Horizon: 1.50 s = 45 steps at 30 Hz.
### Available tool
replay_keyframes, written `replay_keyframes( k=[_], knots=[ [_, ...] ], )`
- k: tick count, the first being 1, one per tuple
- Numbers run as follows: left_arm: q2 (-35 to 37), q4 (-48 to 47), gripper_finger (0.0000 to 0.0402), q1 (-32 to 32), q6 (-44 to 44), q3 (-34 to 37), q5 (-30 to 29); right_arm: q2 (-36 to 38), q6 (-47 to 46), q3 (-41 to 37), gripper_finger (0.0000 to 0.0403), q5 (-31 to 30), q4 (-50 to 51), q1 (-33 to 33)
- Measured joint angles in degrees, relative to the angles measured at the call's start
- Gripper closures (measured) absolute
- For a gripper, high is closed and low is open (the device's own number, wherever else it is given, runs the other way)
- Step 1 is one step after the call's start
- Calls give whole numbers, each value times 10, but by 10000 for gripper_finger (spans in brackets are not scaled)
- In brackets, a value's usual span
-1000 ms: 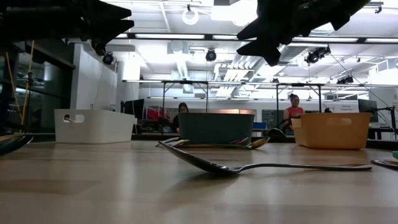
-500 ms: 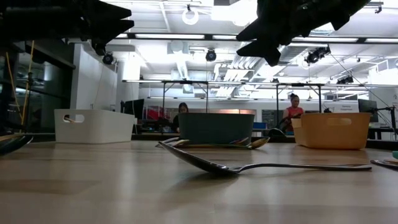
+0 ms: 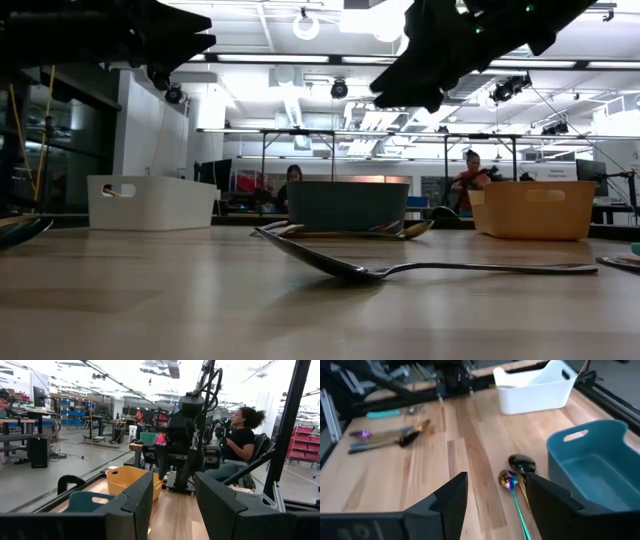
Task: Sort silverware by color (type)
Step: Put the black spoon into the blue bin
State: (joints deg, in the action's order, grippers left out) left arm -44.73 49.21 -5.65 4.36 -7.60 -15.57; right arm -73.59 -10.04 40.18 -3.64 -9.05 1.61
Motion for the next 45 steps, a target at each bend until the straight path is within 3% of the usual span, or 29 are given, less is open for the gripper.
replay_keyframes(
  k=[7,10,16,20,27,31,37,41,45],
  knots=[
    [0,-26,265,0,21,-11,2,-73,0,0,210,0,-42,-20],
    [0,-160,258,0,39,-69,10,-100,16,0,210,-1,-63,-31],
    [-43,-531,239,-4,79,-250,19,-124,48,0,210,-1,-98,-63],
    [-93,-613,227,-30,85,-318,56,-124,59,0,210,12,-114,-89],
    [-173,-623,223,-100,94,-334,86,-124,16,0,210,61,-120,-123],
    [-217,-591,224,-136,101,-316,30,-124,-54,21,210,86,-41,-154],
    [-245,-453,223,-148,64,-251,-75,-141,-100,90,210,-20,152,-245],
    [-234,-351,222,-141,55,-209,-90,-188,-106,126,210,-35,162,-290],
    [-207,-336,222,-138,54,-201,-89,-250,-91,163,210,-36,171,-313]
  ],
)
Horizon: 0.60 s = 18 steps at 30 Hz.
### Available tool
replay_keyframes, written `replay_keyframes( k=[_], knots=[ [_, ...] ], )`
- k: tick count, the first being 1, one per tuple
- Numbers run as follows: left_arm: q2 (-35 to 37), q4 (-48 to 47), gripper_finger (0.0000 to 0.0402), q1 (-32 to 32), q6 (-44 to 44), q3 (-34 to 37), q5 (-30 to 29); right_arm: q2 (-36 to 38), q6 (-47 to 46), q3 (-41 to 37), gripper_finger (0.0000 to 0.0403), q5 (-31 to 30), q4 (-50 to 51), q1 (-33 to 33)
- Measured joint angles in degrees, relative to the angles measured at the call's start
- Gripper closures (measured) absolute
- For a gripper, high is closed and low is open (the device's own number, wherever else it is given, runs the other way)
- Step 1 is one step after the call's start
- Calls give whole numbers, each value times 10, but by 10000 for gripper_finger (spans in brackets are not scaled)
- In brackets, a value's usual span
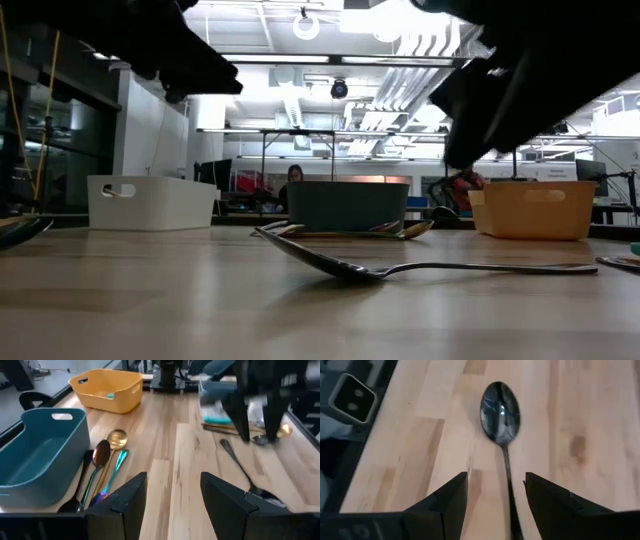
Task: Sort silverware by color (type)
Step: Put the black spoon into the blue bin
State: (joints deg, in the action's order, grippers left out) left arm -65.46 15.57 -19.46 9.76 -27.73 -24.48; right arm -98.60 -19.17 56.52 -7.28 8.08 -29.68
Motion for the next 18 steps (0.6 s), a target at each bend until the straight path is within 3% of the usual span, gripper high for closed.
replay_keyframes(
  k=[8,18],
  knots=[
    [46,6,222,-13,5,0,20,-86,1,62,210,-14,20,4],
    [55,11,222,-21,-20,0,17,-131,-15,73,217,-15,67,9]
  ],
)
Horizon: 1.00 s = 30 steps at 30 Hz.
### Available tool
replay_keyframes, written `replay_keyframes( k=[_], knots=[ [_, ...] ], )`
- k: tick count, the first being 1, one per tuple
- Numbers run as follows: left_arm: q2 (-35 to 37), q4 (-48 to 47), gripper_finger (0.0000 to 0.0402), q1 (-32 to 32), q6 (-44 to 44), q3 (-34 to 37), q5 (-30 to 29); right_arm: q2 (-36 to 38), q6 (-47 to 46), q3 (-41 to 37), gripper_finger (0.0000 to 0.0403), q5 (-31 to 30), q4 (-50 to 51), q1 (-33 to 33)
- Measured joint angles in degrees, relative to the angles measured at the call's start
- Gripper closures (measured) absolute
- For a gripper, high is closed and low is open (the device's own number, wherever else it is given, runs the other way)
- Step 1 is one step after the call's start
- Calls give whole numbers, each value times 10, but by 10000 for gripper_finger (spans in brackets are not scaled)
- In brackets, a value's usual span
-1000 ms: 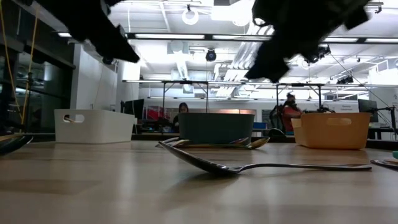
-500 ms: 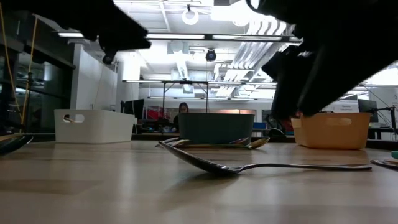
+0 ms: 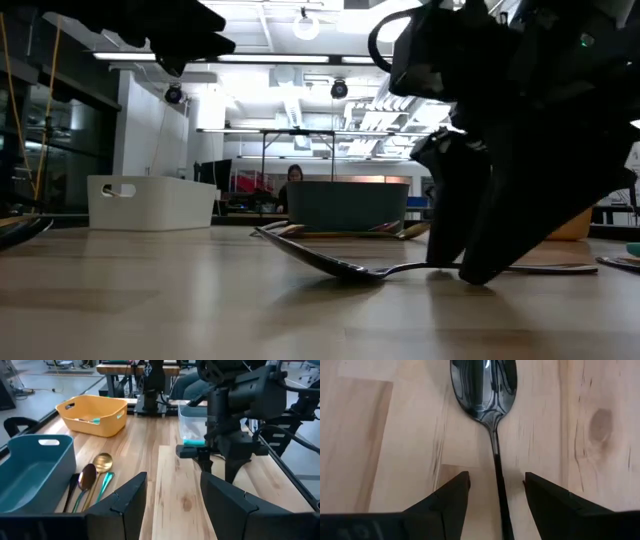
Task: Sort silverware by color (type)
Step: Put the black spoon into the blue bin
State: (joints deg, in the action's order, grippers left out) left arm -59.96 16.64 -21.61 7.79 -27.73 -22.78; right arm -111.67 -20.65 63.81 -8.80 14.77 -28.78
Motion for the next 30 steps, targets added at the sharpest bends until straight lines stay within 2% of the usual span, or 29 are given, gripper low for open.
replay_keyframes(
  k=[4,9,10,13,20,25,30],
  knots=[
    [0,-1,222,1,-2,0,0,-1,-10,0,259,13,9,2],
    [0,-1,222,1,-9,0,-5,-2,-15,0,376,24,18,2],
    [0,-1,222,1,-9,0,-7,-2,-15,0,387,24,18,2],
    [0,-1,222,1,-9,0,-34,-3,-27,-1,382,23,16,2],
    [0,-1,222,1,-6,0,-149,4,-14,14,394,22,25,7],
    [0,-4,222,1,-5,0,-169,44,-1,12,398,-54,58,16],
    [0,-25,222,1,12,0,-169,111,-8,-59,399,-111,2,14]
  ],
)
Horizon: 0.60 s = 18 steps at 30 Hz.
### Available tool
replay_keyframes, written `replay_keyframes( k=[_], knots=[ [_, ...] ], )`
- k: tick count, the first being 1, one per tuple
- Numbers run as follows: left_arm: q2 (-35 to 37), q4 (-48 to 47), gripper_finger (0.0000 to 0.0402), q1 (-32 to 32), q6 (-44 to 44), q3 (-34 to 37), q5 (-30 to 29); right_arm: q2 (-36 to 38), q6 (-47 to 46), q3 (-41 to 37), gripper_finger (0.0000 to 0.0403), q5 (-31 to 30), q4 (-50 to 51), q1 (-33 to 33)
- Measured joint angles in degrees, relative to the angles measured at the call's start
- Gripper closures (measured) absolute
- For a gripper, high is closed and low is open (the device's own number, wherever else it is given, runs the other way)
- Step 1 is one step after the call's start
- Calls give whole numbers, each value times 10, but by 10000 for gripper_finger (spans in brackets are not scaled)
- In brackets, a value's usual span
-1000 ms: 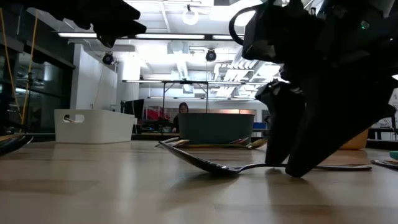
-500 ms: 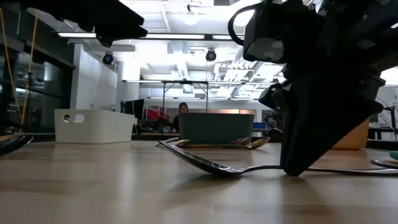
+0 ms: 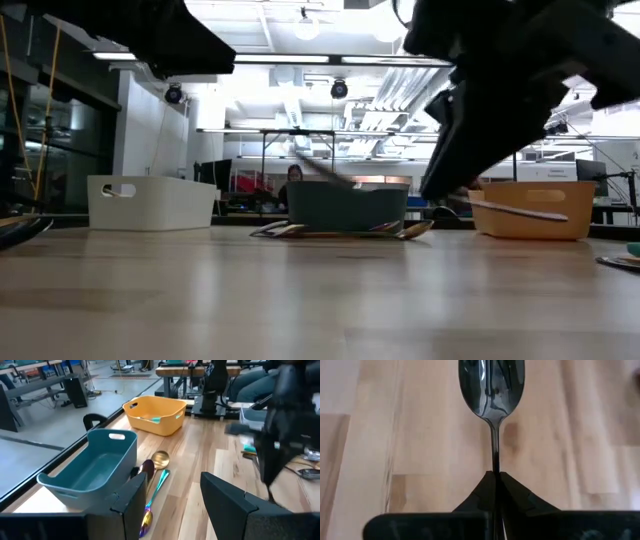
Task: Sort silverware by color (type)
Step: Put the black spoon into the blue bin
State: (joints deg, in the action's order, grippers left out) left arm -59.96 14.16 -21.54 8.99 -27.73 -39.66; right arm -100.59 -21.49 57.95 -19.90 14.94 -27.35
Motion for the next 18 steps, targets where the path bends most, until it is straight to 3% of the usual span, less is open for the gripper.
replay_keyframes(
  k=[5,11,15,18],
  knots=[
    [0,-5,222,0,13,0,0,91,-15,-134,400,-78,-145,2],
    [-1,5,222,30,-31,0,1,177,49,-307,402,-159,-439,43],
    [-1,7,222,102,-77,0,25,200,106,-372,402,-154,-604,101],
    [-2,12,222,182,-117,0,116,207,149,-386,402,-104,-671,151]
  ],
)
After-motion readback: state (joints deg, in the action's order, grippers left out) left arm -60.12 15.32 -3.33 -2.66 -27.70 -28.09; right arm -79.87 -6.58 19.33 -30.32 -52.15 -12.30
